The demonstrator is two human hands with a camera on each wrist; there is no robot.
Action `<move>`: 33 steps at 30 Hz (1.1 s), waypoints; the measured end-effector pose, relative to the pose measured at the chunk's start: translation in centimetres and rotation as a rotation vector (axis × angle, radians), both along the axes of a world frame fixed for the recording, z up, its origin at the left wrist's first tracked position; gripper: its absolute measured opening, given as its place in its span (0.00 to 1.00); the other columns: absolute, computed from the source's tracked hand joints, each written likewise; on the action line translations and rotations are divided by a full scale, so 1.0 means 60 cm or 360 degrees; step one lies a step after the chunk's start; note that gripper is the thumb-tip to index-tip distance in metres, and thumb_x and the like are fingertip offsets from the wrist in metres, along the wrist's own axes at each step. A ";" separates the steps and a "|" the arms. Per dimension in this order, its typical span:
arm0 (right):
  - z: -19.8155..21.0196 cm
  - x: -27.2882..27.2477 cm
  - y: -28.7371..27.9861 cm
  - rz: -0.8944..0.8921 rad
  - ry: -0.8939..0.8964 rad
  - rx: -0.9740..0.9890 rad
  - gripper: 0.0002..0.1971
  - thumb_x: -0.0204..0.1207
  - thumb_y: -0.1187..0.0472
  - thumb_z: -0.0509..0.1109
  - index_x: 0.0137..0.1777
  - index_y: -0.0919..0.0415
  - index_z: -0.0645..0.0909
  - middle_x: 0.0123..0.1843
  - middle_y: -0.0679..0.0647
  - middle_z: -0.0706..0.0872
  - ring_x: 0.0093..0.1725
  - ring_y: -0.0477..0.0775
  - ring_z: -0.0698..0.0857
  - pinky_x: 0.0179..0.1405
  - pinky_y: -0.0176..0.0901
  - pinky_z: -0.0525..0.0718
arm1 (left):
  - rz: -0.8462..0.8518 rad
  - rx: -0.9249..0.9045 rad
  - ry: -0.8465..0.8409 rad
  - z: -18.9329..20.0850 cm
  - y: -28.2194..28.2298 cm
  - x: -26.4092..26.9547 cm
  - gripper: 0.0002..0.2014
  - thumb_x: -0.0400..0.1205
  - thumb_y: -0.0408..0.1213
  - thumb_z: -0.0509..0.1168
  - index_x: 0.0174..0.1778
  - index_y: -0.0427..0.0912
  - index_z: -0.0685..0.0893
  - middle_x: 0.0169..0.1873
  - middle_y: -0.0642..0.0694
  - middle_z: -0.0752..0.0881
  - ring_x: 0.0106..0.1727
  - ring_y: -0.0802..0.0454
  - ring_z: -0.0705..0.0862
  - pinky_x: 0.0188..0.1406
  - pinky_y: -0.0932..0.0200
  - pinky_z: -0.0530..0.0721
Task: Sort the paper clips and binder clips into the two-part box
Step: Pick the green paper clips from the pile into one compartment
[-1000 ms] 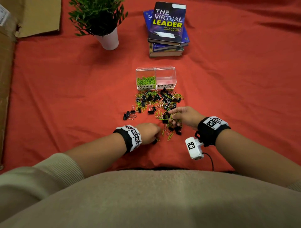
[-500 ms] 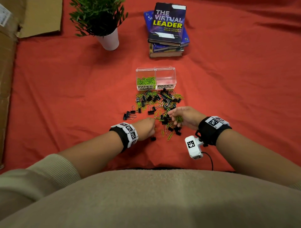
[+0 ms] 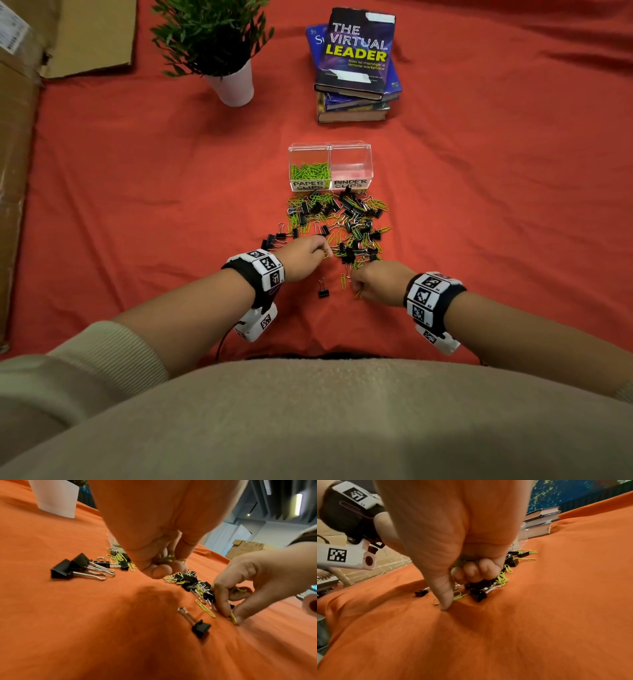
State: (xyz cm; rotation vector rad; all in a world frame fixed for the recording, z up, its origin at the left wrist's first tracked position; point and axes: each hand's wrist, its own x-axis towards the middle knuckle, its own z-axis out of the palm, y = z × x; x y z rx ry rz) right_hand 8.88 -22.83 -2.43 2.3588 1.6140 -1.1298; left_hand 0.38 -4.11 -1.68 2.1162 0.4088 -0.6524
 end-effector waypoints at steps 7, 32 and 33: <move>0.002 0.015 -0.001 -0.0599 0.0466 0.0177 0.02 0.75 0.62 0.68 0.44 0.59 0.82 0.41 0.53 0.87 0.38 0.48 0.80 0.39 0.40 0.75 | 0.0129 -0.0002 0.0049 -0.005 -0.029 0.015 0.12 0.85 0.44 0.56 0.36 0.46 0.72 0.29 0.50 0.75 0.31 0.51 0.73 0.29 0.59 0.69; -0.002 0.001 -0.006 -0.0013 -0.0162 0.0000 0.08 0.75 0.60 0.62 0.52 0.59 0.80 0.56 0.56 0.84 0.55 0.60 0.83 0.42 0.48 0.78 | -0.0504 0.0685 0.0072 -0.042 -0.074 0.005 0.09 0.80 0.42 0.63 0.50 0.41 0.80 0.51 0.41 0.84 0.52 0.40 0.84 0.46 0.50 0.81; -0.003 -0.002 -0.006 0.0023 -0.0179 -0.0023 0.09 0.76 0.60 0.62 0.53 0.60 0.79 0.57 0.57 0.83 0.56 0.61 0.83 0.44 0.49 0.79 | -0.0502 0.0663 0.0062 -0.042 -0.072 0.004 0.09 0.80 0.42 0.63 0.50 0.40 0.79 0.50 0.41 0.84 0.51 0.40 0.84 0.46 0.50 0.81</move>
